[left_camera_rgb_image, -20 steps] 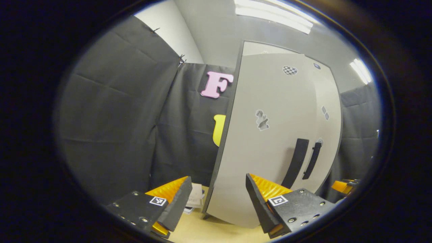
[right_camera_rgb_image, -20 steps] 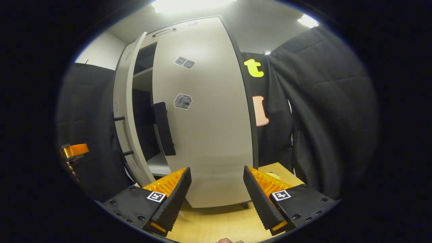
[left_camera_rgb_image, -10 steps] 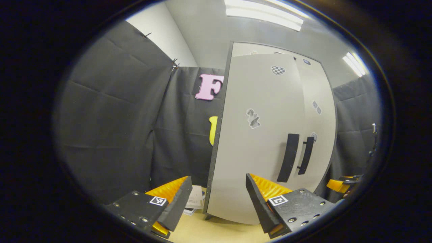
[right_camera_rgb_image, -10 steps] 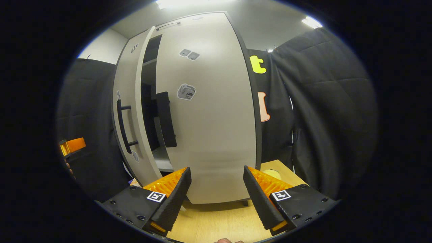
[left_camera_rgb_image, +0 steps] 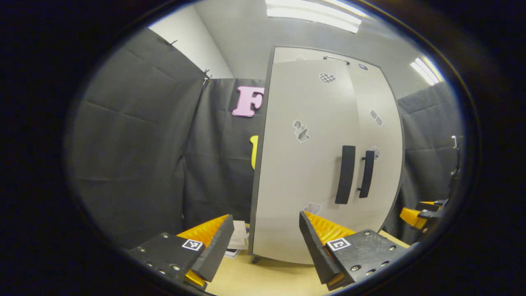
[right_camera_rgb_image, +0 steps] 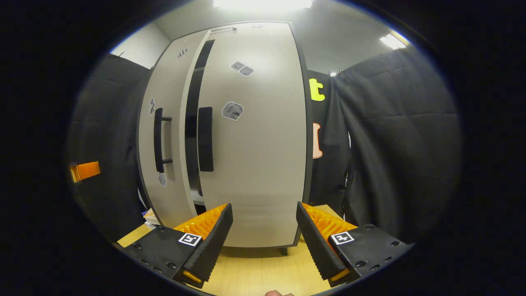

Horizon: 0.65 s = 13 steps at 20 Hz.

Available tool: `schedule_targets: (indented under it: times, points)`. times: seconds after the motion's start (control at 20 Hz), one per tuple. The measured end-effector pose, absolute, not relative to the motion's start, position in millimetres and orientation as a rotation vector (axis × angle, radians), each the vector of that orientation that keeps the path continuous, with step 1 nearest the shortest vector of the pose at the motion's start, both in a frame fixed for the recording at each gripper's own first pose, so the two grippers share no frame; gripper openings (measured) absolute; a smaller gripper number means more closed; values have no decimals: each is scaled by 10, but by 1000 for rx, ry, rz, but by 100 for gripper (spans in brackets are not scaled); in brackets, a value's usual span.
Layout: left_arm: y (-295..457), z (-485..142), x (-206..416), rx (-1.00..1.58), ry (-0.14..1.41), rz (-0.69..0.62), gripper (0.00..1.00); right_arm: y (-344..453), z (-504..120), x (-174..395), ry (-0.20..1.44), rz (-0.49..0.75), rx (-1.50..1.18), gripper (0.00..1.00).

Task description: Grab one shoe with the right hand and put it into the shoe cabinet, grab the other shoe with the left hand and put it into the shoe cabinet; then close the right door with the right hand and the left door with the left hand.

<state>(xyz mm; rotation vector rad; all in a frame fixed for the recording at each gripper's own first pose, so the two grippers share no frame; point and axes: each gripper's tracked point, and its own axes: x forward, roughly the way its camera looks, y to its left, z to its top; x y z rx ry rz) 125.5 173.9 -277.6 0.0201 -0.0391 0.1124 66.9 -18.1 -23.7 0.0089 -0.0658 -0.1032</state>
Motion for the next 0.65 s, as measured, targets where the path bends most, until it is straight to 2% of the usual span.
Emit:
schedule_targets:
  times: [0.15,0.35,0.4,0.6,0.65]
  points:
    - [1750,-2743,1222,31,-79,111,96,-160,-219,632,-95,-100,55,98]
    - [1767,-2932,1241,66,-57,102,96,-111,-277,629,-123,-110,93,98]
    - [1769,-3010,1251,73,-42,102,93,-78,-336,622,-115,-106,91,98]
    - [1727,-3282,1221,76,-8,85,89,30,-564,656,-73,-99,73,98]
    - [1719,-3326,1206,80,-2,82,96,62,-602,660,-67,-96,80,98]
